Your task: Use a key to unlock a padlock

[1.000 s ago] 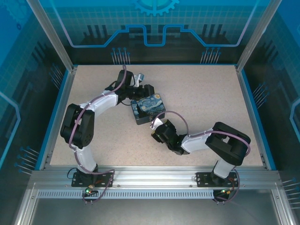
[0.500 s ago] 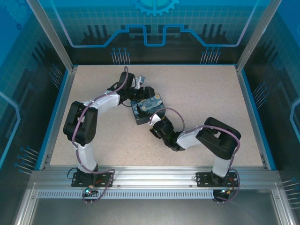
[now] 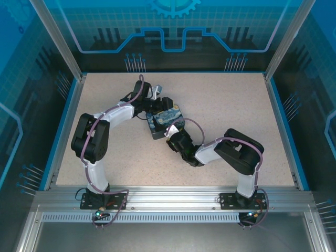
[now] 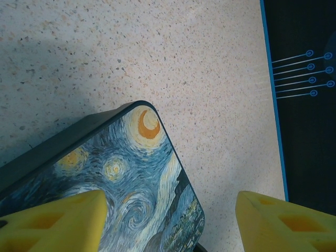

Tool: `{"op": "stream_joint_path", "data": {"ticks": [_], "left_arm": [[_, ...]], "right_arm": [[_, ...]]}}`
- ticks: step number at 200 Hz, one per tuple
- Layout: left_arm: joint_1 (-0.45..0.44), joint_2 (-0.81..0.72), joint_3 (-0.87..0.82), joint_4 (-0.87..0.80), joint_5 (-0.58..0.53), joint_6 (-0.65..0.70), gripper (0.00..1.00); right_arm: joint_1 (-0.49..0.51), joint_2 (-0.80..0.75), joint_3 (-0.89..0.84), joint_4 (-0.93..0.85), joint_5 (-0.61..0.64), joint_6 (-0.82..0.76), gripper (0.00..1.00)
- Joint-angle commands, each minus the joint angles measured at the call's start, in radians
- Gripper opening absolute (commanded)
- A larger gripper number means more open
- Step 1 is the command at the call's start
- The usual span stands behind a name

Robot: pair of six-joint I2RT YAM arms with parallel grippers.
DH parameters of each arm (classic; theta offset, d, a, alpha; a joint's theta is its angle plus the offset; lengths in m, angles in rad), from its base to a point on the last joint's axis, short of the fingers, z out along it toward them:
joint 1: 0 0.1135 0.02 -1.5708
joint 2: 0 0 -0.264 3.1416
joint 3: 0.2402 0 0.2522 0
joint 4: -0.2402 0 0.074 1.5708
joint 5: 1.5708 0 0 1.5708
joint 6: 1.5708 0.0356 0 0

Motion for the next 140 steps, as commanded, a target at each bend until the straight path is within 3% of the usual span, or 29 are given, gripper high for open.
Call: {"op": "stream_joint_path", "data": {"ticks": [1, 55, 102, 140], "left_arm": [[-0.007, 0.011, -0.017, 0.005, -0.011, 0.002, 0.67], [-0.007, 0.01, -0.019, -0.005, -0.014, 0.006, 0.67], [-0.007, 0.008, -0.025, -0.007, -0.014, 0.01, 0.67], [-0.007, 0.017, -0.022, -0.02, -0.023, 0.021, 0.67]], "right_arm": [[-0.026, 0.03, 0.011, 0.011, 0.036, -0.01, 0.56], [-0.035, -0.002, 0.001, 0.013, 0.03, -0.011, 0.33], [-0.046, -0.033, -0.011, -0.005, -0.002, -0.009, 0.25], [-0.064, -0.094, -0.039, -0.041, -0.106, -0.009, 0.17]]}}
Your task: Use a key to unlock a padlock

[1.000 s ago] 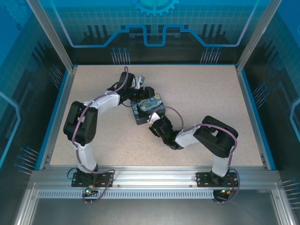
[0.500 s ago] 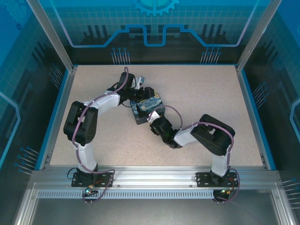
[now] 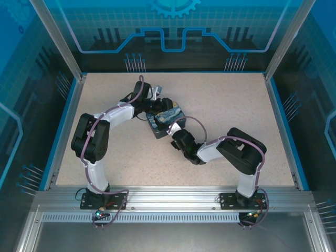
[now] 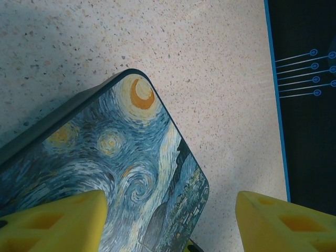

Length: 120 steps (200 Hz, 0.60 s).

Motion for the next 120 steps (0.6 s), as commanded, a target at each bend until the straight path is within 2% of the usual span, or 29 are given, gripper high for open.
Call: {"op": "stream_joint_path", "data": {"ticks": [1, 55, 95, 120], "left_arm": [[-0.007, 0.017, -0.015, -0.02, -0.018, 0.022, 0.67], [-0.007, 0.015, -0.024, -0.029, -0.029, 0.036, 0.67], [-0.007, 0.006, -0.046, -0.023, -0.032, 0.038, 0.67], [-0.008, -0.005, -0.074, -0.01, -0.031, 0.029, 0.66]], "right_arm": [[-0.027, -0.059, -0.026, -0.026, -0.086, 0.003, 0.17], [-0.091, -0.116, -0.025, -0.11, -0.33, 0.026, 0.14], [-0.138, -0.113, -0.016, -0.126, -0.446, 0.095, 0.14], [-0.151, -0.088, -0.011, -0.115, -0.471, 0.163, 0.13]]}}
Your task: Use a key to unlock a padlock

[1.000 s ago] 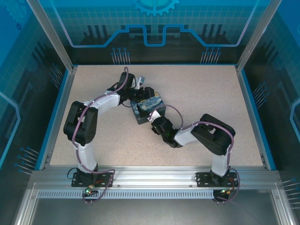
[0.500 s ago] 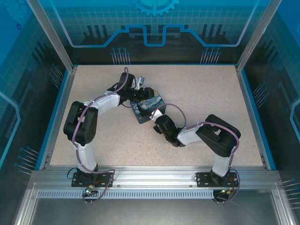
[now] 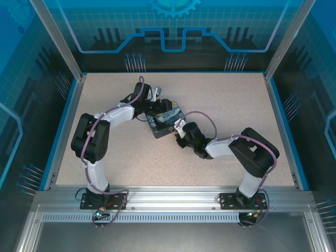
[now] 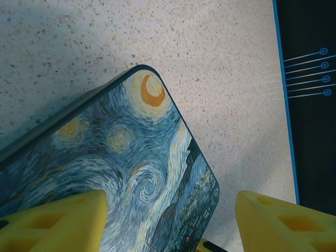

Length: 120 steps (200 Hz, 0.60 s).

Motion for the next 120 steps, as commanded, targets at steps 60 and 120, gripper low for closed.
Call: {"op": "stream_joint_path", "data": {"ticks": [60, 120], "left_arm": [[-0.012, -0.036, -0.138, 0.018, -0.025, -0.014, 0.67], [-0.013, -0.04, -0.153, 0.026, -0.027, -0.037, 0.67]], "right_arm": [[-0.029, 0.067, -0.014, 0.098, -0.176, 0.239, 0.12], [-0.072, 0.063, -0.023, 0.161, -0.304, 0.339, 0.11]]}}
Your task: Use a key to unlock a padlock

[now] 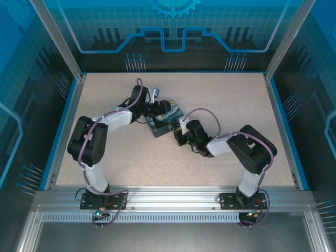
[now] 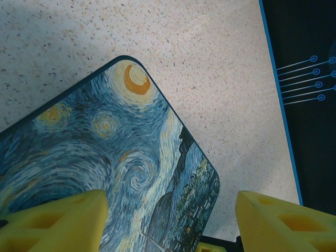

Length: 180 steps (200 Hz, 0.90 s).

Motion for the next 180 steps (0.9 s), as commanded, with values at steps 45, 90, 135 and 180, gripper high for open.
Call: {"op": "stream_joint_path", "data": {"ticks": [45, 90, 135, 180], "left_arm": [[-0.015, 0.01, -0.032, -0.115, -0.007, -0.029, 0.68], [-0.022, 0.008, -0.034, -0.106, -0.006, -0.043, 0.71], [-0.025, 0.013, -0.035, -0.106, -0.012, -0.047, 0.72], [-0.037, 0.016, -0.049, -0.112, -0.025, -0.057, 0.72]], "right_arm": [[-0.028, 0.02, 0.008, 0.002, -0.151, 0.204, 0.11], [-0.026, 0.089, -0.021, 0.096, -0.143, 0.345, 0.11], [-0.029, 0.102, -0.009, 0.067, -0.157, 0.341, 0.11], [-0.065, 0.161, -0.042, 0.211, -0.24, 0.416, 0.11]]}}
